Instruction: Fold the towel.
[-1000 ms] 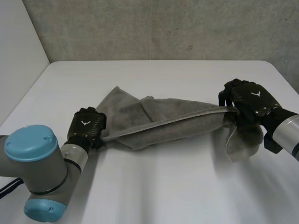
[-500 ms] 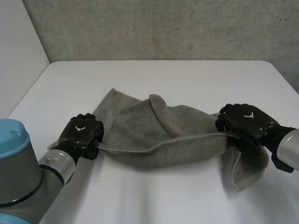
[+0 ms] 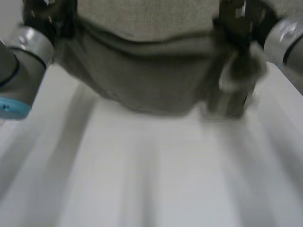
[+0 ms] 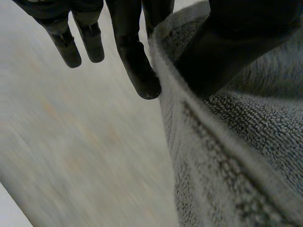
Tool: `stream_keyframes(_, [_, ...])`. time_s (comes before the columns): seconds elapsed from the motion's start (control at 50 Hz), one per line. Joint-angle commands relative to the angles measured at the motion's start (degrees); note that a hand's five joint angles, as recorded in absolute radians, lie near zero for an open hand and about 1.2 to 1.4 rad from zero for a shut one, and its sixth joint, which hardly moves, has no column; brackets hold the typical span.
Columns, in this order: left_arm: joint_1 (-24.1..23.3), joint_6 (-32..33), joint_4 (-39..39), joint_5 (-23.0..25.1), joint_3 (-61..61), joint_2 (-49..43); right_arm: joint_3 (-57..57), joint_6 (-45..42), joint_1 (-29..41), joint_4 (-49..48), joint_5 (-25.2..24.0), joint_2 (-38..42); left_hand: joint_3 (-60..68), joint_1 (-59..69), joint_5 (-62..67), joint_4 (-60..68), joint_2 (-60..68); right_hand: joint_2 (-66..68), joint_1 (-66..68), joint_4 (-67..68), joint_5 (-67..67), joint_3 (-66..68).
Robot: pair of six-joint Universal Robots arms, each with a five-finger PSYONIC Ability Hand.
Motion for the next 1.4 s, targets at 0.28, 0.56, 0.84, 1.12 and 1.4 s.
stream_keyframes(0.28, [6.1,-1.8,15.9,7.1,-35.3,10.4,40.7,0.6,-6.8,-9.6,-16.7,-11.1,-2.4,5.4,3.7,-3.2,3.0,5.7,6.0,-4.4,4.6,-2.9])
stream_keyframes(0.56, [2.0,-1.4,14.6,8.2,-47.3,0.7,57.6,-18.4,-11.7,-6.4,-15.0,-3.3,-2.4,5.4,3.7,-3.2,3.0,5.7,6.0,-4.4,4.6,-2.9])
stream_keyframes(0.84, [2.4,-1.2,13.3,7.6,-46.9,2.1,59.1,0.7,-12.1,-8.8,-11.9,-3.8,-2.4,5.4,3.7,-3.2,3.0,-33.8,-33.5,-4.4,-34.8,-2.9])
stream_keyframes(1.12, [4.1,-1.2,13.0,7.4,-47.2,4.0,65.9,10.3,-13.1,-15.2,-7.4,-9.9,-2.4,5.4,3.7,-3.2,3.0,-32.6,-32.3,-4.4,-33.7,-2.9])
stream_keyframes(1.4, [4.6,-1.9,12.2,7.5,-47.6,5.6,73.4,10.5,-19.1,-14.8,-10.0,-20.9,-2.4,5.4,3.7,-3.2,3.0,-32.4,-32.2,-4.4,-33.5,-2.9])
